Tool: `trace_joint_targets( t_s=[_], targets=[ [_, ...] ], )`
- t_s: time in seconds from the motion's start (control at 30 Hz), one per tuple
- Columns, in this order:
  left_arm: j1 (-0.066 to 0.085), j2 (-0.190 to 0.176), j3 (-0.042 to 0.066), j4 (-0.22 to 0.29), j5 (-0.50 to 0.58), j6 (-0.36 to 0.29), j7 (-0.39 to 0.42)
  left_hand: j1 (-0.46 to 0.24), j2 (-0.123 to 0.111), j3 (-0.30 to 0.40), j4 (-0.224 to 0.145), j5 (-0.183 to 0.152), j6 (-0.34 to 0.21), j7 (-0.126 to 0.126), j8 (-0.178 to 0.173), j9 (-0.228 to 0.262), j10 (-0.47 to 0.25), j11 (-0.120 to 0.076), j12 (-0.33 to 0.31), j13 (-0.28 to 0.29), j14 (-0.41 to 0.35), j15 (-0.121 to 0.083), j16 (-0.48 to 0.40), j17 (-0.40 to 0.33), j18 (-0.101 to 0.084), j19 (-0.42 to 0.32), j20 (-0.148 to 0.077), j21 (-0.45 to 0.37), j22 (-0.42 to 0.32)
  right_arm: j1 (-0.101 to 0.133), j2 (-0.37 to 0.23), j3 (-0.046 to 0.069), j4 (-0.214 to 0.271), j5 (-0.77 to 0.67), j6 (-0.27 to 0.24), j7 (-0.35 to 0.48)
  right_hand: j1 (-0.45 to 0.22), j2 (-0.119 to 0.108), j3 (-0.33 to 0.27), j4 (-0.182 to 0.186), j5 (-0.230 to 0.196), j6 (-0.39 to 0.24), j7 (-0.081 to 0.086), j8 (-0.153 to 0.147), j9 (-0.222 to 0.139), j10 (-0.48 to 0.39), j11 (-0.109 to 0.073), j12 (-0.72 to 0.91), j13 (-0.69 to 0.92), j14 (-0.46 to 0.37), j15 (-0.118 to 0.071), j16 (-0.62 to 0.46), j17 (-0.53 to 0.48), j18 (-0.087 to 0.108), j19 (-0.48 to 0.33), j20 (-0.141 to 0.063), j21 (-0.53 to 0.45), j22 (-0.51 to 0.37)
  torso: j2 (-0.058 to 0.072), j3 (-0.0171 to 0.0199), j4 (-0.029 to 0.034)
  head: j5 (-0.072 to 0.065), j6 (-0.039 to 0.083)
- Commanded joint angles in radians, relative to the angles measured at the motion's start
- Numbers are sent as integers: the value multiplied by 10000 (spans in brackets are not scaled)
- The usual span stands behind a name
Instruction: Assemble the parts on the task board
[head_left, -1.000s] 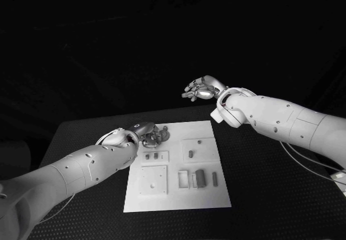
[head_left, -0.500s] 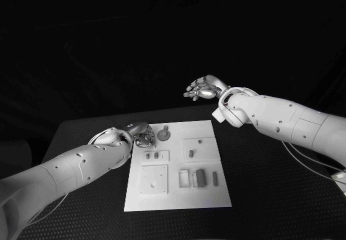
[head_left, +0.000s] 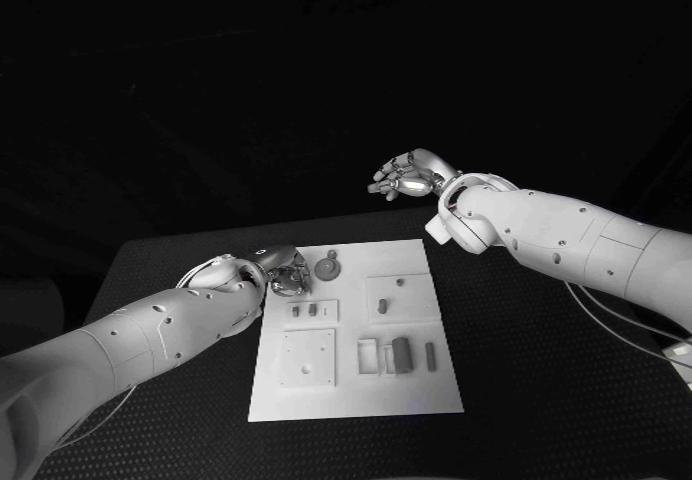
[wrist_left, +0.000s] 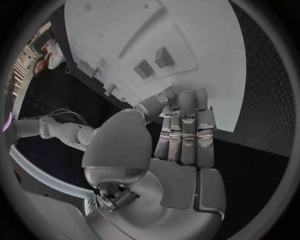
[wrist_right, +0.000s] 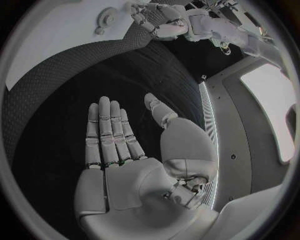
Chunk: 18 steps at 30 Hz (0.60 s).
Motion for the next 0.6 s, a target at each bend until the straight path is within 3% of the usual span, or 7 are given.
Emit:
trace_joint_targets(
  t_s=[0.03,0.6],
  targets=[
    [6,26,3,-38,33,261,-19,-104,33,20,39,16,63,-10,44,8,70,22,-63,-5,63,-19,29,12,139,53,-37,5,12,-2,-14,5,40,11,88,110,94,-34,-56,-9,-15,-94,225,26,-16,42,41,-65,-16,88,5,-47,13,-55,-46,51,-56,13,-5,9,1,17,-6],
    [-74,226,-2,-99,33,347,29,-114,43,22,41,16,58,-7,37,5,76,23,-79,-6,54,-18,23,23,131,44,-37,-5,29,-2,11,5,36,11,87,119,97,-32,-59,-8,-15,-94,226,27,-21,43,42,-62,-33,92,8,-73,30,-53,-49,55,-66,19,-3,15,-6,8,-20]
  ],
)
